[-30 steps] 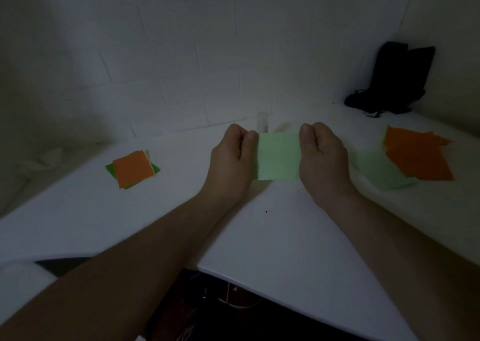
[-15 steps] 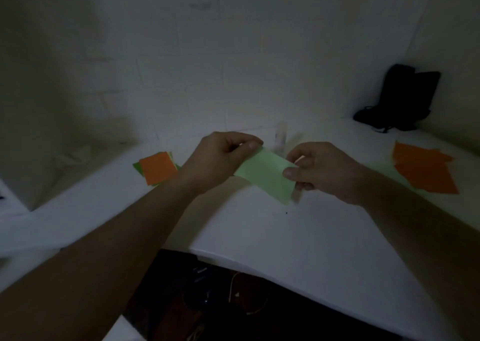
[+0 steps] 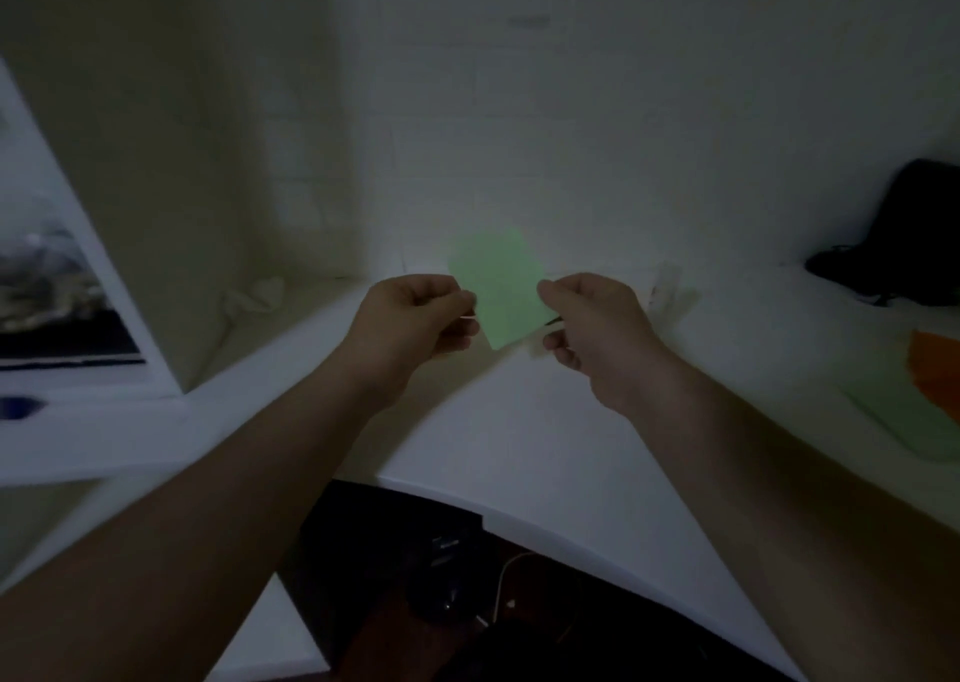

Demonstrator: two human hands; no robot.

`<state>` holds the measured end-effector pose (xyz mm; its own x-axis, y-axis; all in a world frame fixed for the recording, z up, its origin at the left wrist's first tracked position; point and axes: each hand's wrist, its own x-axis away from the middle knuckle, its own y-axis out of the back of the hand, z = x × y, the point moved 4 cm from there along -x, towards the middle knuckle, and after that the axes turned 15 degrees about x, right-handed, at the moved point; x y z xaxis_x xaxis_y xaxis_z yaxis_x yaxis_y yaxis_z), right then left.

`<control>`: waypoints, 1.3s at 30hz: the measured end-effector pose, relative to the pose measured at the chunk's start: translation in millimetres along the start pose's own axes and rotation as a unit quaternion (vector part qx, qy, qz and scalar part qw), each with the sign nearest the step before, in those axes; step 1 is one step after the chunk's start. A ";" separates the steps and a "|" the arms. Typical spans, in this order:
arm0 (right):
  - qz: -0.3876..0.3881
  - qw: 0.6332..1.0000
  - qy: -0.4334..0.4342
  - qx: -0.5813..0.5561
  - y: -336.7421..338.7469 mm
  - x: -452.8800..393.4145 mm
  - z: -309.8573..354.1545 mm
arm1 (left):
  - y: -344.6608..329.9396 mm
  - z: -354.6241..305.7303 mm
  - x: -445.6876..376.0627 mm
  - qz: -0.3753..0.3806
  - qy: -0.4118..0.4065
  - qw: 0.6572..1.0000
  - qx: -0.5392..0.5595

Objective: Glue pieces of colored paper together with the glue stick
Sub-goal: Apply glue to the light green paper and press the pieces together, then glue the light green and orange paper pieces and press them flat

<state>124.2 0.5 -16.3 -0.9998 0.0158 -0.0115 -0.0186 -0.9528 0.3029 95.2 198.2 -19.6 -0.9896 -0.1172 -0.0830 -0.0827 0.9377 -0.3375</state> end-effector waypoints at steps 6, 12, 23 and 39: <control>-0.012 0.980 0.086 0.180 -34.8 -13.2 13.3 | 44.4 -18.2 -10.3 -0.123 -0.107 0.962 -0.220; 0.006 0.958 0.080 0.277 -63.8 -24.9 13.8 | 72.5 -23.1 -20.0 -0.134 -0.112 0.918 -0.357; 0.008 0.927 0.088 0.363 -83.6 -37.6 1.0 | 78.1 -6.0 -23.1 -0.138 -0.113 0.906 -0.385; -0.027 0.879 0.196 0.434 55.3 14.2 16.2 | 45.7 -8.8 -17.9 -0.113 -0.128 0.890 -0.424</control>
<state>108.8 -47.1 15.7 -0.9215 -0.2136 -0.3244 -0.2340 -0.3614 0.9026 108.1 246.0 -25.4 -0.8862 -0.3029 -0.3505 -0.4423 0.7781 0.4459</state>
